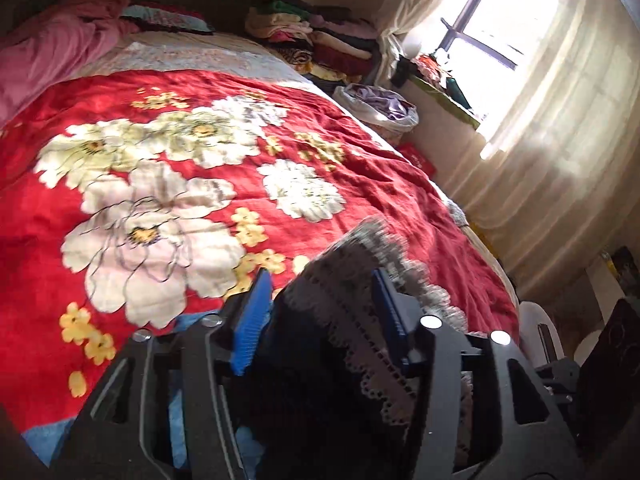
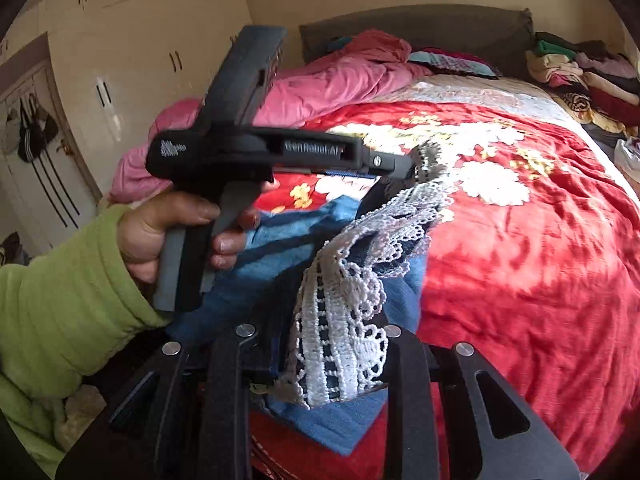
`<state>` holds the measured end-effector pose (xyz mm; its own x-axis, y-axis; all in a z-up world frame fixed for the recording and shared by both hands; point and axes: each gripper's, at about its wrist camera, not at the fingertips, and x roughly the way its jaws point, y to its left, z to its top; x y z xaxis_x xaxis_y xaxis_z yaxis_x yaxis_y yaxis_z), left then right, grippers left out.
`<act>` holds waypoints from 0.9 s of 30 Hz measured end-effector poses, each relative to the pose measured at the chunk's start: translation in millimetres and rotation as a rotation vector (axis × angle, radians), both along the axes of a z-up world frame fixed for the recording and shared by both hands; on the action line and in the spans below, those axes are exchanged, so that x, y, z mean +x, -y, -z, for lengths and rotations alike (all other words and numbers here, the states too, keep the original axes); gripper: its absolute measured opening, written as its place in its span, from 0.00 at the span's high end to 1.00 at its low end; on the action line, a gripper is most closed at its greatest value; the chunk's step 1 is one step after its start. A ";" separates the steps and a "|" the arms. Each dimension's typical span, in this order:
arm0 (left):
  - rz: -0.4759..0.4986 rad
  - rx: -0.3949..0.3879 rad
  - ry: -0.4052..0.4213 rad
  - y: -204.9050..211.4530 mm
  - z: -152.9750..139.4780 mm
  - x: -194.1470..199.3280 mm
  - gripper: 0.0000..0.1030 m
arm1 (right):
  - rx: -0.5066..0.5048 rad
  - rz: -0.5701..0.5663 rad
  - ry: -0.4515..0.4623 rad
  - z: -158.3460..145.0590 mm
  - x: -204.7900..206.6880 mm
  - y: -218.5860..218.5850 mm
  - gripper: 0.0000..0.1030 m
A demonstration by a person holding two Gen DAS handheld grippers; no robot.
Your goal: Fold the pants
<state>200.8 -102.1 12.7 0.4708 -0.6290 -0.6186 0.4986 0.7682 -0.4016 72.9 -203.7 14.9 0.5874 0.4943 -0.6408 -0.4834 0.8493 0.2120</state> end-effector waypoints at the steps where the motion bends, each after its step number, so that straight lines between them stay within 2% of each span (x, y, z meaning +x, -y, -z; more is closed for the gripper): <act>1: -0.037 -0.007 -0.014 -11.8 3.4 -0.7 0.47 | -0.033 -0.015 -0.016 7.8 1.9 -11.8 0.77; 3: -0.100 -0.050 -0.044 -39.8 6.1 -8.7 0.43 | -0.069 -0.040 -0.024 17.6 -0.8 -30.0 0.77; 4: -0.140 -0.074 -0.053 -55.1 5.6 -12.5 0.37 | -0.093 -0.059 -0.018 19.4 -3.4 -39.2 0.77; 6: -0.206 -0.120 -0.068 -83.4 3.1 -22.3 0.33 | -0.160 -0.088 0.031 19.4 -12.7 -57.0 0.77; 8: -0.254 -0.203 -0.075 -111.4 0.7 -32.2 0.25 | -0.237 -0.121 0.079 20.1 -22.2 -77.1 0.77; 10: -0.289 -0.274 -0.100 -131.4 1.4 -38.5 0.21 | -0.293 -0.159 0.097 26.6 -28.1 -94.9 0.74; 11: -0.302 -0.286 -0.113 -136.9 1.9 -40.6 0.19 | -0.315 -0.180 0.097 31.6 -30.6 -103.2 0.74; 12: -0.306 -0.282 -0.121 -140.6 3.9 -41.6 0.19 | -0.332 -0.199 0.093 36.2 -32.5 -110.4 0.69; 13: -0.305 -0.271 -0.132 -140.4 7.6 -40.7 0.18 | -0.332 -0.215 0.097 38.5 -35.7 -115.6 0.59; 17: -0.283 -0.216 -0.192 -128.7 23.8 -36.2 0.18 | -0.253 -0.257 0.146 24.8 -52.3 -111.7 0.46; 20: -0.247 -0.165 -0.208 -118.9 30.1 -36.9 0.18 | -0.205 -0.228 0.166 9.6 -63.2 -92.4 0.45; 22: -0.235 -0.146 -0.230 -112.1 36.0 -34.3 0.18 | -0.215 -0.209 0.161 6.1 -68.3 -83.4 0.45; 25: -0.222 -0.122 -0.269 -103.0 47.3 -29.0 0.18 | -0.217 -0.213 0.115 11.8 -76.0 -79.2 0.45; 27: -0.222 -0.091 -0.268 -97.9 51.5 -26.7 0.18 | -0.238 -0.237 0.109 17.8 -82.7 -83.0 0.45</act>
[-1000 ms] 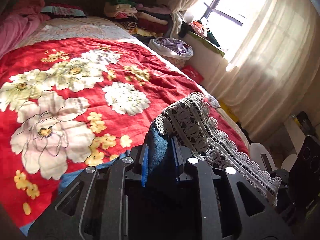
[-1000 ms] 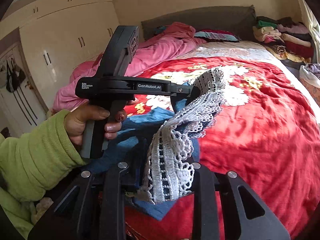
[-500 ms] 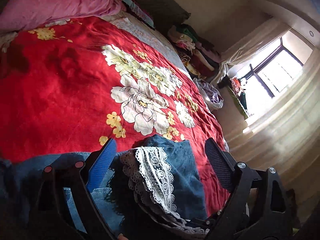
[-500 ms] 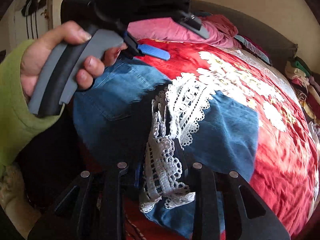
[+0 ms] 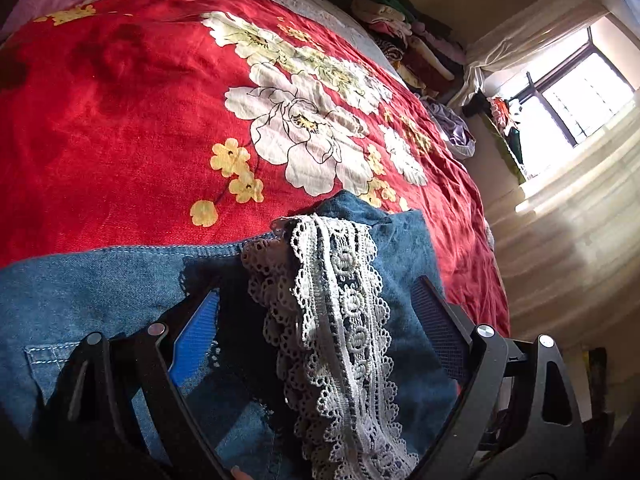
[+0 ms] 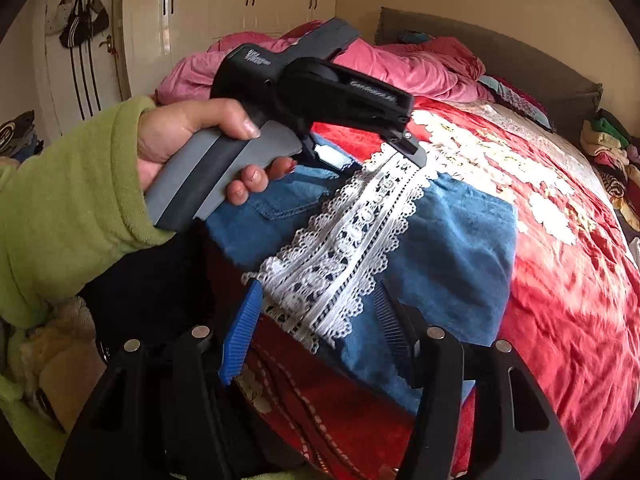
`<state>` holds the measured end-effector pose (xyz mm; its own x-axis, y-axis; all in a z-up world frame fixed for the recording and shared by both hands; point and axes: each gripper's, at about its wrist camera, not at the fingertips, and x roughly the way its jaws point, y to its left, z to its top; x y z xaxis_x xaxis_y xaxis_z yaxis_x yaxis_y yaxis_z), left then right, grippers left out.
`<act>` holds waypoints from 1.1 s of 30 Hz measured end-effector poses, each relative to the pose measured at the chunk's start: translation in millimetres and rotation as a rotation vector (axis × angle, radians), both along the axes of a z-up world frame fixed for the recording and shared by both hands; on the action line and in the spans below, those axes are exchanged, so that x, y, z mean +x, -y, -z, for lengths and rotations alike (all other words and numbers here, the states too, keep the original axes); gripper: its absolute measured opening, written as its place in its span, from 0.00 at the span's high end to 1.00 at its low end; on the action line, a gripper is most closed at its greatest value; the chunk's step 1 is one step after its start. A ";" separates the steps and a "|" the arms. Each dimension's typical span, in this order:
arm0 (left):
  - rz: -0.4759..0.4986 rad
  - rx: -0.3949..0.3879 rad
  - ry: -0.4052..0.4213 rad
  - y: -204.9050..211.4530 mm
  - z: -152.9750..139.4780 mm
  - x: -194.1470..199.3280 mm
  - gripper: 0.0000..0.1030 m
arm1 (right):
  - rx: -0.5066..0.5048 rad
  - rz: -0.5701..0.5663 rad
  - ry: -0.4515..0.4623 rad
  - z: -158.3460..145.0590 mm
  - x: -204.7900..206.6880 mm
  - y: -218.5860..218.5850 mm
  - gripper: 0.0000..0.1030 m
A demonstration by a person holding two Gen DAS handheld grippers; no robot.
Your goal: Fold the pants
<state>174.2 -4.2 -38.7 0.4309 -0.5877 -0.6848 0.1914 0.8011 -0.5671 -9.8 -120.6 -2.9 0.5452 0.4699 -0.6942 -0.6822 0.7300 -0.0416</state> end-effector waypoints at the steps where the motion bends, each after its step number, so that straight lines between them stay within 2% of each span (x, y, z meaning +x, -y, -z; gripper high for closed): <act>1: 0.000 0.006 -0.002 1.1 0.4 1.4 0.19 | -0.017 -0.005 0.016 2.3 -1.8 -3.0 0.45; 3: -0.001 0.022 -0.005 2.5 1.0 3.2 0.24 | -0.037 -0.032 0.017 7.3 -2.3 -10.6 0.45; 6: -0.025 0.023 -0.012 -0.5 2.0 8.0 0.41 | -0.097 -0.082 0.044 12.5 -5.0 -28.3 0.45; 8: -0.046 0.026 -0.016 -3.7 3.4 10.3 0.62 | -0.159 -0.083 0.080 18.8 -6.6 -39.3 0.45; 9: -0.052 0.023 -0.020 -4.9 3.7 11.1 0.66 | -0.167 -0.089 0.069 23.3 -7.2 -40.9 0.45; 10: -0.057 0.021 -0.021 -6.0 4.1 11.8 0.74 | -0.157 -0.094 0.051 25.5 -5.7 -41.8 0.51; 11: -0.060 0.023 -0.018 -6.7 3.2 12.0 0.78 | -0.147 -0.091 0.034 27.5 -3.4 -41.4 0.61; 12: -0.063 0.021 -0.016 -6.5 1.4 12.7 0.80 | -0.137 -0.085 0.017 27.3 -0.6 -40.0 0.76; 16: -0.059 0.000 0.032 -9.5 -15.6 10.5 0.82 | -0.021 -0.092 0.021 5.8 -0.6 -33.5 0.78; 20: -0.060 0.033 0.035 -8.3 -12.8 15.7 0.84 | -0.046 -0.113 -0.005 16.3 4.1 -46.1 0.78; 22: -0.057 0.053 0.010 -7.2 -1.3 17.6 0.83 | -0.068 -0.115 -0.052 26.7 8.9 -49.1 0.73; 27: -0.061 0.048 -0.001 -10.1 5.6 14.6 0.81 | -0.022 -0.098 -0.101 25.1 16.7 -48.0 0.66; 28: -0.062 0.062 0.005 -9.6 2.3 12.9 0.78 | -0.010 -0.090 -0.117 22.2 16.8 -46.3 0.61; 30: -0.065 0.106 0.036 -7.9 -7.1 6.4 0.67 | 0.018 -0.077 -0.122 14.2 16.8 -39.6 0.55; 31: -0.064 0.131 0.058 -7.9 -12.9 1.1 0.61 | 0.030 -0.069 -0.109 8.7 14.9 -35.7 0.54; 33: -0.065 0.161 0.089 -9.3 -22.7 -8.4 0.57 | 0.056 -0.051 -0.096 0.7 13.9 -21.1 0.53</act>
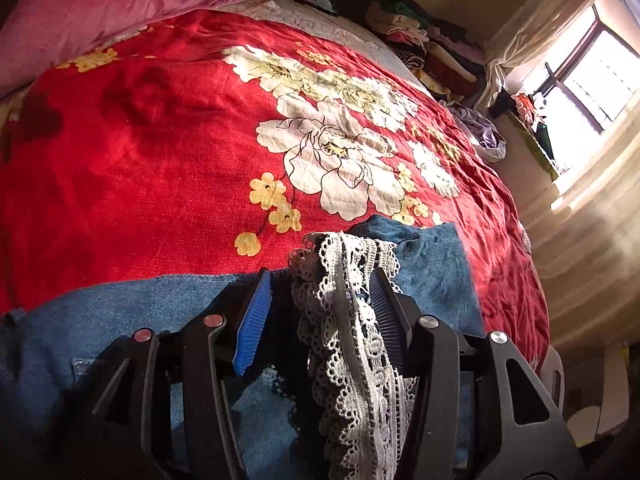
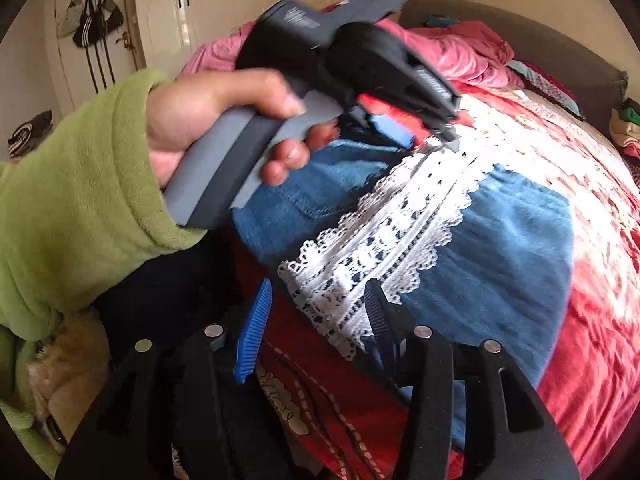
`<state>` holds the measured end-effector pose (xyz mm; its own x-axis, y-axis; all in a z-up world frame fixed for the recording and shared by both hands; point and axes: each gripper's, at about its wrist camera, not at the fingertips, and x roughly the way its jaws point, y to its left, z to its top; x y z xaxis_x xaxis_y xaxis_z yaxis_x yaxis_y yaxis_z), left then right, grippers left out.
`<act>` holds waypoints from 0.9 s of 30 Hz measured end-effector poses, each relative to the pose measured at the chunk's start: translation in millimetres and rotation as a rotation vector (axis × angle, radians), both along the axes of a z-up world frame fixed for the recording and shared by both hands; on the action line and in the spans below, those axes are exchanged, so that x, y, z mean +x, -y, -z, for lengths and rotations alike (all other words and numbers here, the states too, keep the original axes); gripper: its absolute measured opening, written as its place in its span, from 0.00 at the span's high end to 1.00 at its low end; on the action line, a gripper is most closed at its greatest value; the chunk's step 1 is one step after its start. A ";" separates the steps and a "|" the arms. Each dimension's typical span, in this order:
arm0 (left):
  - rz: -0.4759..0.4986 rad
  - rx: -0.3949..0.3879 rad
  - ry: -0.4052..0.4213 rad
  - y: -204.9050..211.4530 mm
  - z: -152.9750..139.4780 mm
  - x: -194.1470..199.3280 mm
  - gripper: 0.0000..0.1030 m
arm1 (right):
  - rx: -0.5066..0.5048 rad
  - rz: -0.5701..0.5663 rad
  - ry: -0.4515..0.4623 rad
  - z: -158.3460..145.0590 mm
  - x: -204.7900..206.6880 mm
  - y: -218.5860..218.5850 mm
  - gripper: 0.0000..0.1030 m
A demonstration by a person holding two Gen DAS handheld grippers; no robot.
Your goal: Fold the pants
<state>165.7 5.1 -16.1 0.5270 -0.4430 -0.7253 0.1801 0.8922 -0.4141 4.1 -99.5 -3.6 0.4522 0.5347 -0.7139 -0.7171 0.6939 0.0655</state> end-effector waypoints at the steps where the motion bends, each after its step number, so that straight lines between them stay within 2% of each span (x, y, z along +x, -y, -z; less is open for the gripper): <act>1: -0.003 0.022 0.015 -0.9 -4.0 -4.2 0.53 | 0.007 0.018 0.006 -4.1 1.6 6.5 0.46; 3: -0.015 0.076 0.045 -4.0 -12.2 -13.2 0.46 | 0.019 0.056 0.020 -10.5 4.4 17.6 0.45; 9: -0.051 0.104 0.094 -19.9 -30.5 -36.5 0.32 | 0.031 0.143 0.047 -16.9 10.1 42.3 0.44; 14: -0.083 0.154 0.144 -24.8 -45.3 -54.7 0.15 | 0.036 0.197 0.069 -15.8 20.9 58.2 0.44; 21: -0.087 0.212 0.202 -21.8 -58.2 -84.5 0.10 | 0.030 0.260 0.094 -17.5 25.0 75.8 0.44; 27: -0.076 0.235 0.191 -12.6 -52.0 -103.3 0.09 | 0.022 0.316 0.111 -19.7 27.9 93.8 0.44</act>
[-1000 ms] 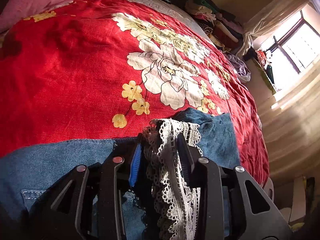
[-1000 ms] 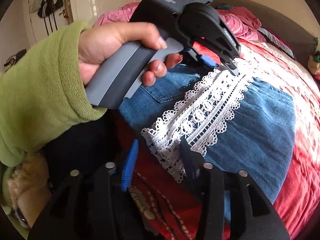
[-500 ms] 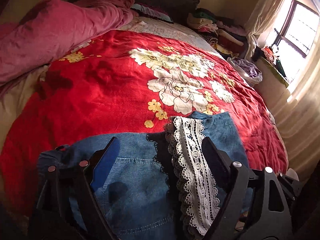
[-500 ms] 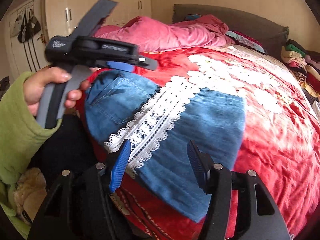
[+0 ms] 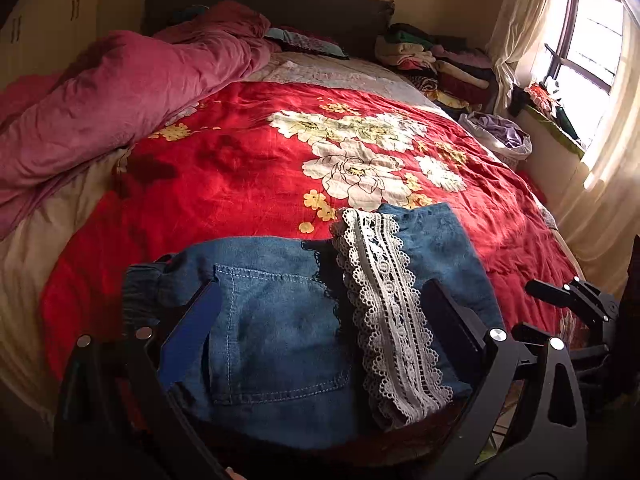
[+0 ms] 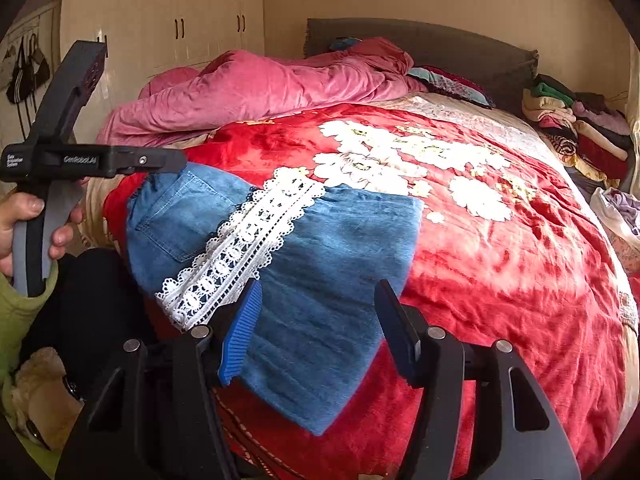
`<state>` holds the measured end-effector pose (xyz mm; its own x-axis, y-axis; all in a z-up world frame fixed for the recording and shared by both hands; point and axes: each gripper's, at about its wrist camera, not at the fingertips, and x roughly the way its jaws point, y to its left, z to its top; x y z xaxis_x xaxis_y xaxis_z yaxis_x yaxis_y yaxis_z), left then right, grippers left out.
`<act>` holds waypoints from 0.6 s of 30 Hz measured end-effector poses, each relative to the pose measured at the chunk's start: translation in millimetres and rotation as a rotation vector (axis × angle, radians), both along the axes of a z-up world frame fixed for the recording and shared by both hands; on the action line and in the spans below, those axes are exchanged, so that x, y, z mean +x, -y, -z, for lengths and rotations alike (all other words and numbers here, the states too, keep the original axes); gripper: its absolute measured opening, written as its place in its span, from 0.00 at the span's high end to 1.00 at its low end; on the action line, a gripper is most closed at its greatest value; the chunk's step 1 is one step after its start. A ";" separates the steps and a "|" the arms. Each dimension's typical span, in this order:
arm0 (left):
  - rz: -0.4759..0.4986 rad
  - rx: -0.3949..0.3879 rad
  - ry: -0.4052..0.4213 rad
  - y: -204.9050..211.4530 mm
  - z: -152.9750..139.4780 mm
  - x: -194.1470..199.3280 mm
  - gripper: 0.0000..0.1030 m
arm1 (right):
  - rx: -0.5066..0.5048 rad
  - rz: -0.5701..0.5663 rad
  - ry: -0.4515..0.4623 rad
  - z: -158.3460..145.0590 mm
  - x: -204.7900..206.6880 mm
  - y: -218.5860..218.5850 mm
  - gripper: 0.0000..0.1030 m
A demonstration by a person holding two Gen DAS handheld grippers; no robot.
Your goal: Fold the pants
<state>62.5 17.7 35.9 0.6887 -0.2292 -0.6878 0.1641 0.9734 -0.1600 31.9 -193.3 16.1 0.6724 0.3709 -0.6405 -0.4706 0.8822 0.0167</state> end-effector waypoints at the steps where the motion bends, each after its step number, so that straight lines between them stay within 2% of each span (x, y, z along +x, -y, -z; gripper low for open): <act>1: 0.003 0.011 -0.004 2.4 2.2 -1.8 0.09 | -0.001 0.004 0.001 0.2 0.8 1.5 0.44; 9: 0.026 0.081 -0.043 24.6 24.4 -15.7 0.09 | -0.017 -0.006 0.014 2.3 1.1 2.3 0.44; 12: 0.067 0.100 -0.057 36.9 33.9 -19.7 0.09 | -0.037 -0.026 -0.002 8.6 1.0 -2.1 0.44; 15: 0.101 0.177 -0.088 51.2 48.4 -20.9 0.10 | -0.055 -0.056 -0.018 17.1 0.3 -8.0 0.44; 18: 0.117 0.219 -0.134 58.1 65.4 -20.0 0.10 | -0.084 -0.080 -0.038 27.7 0.7 -13.6 0.44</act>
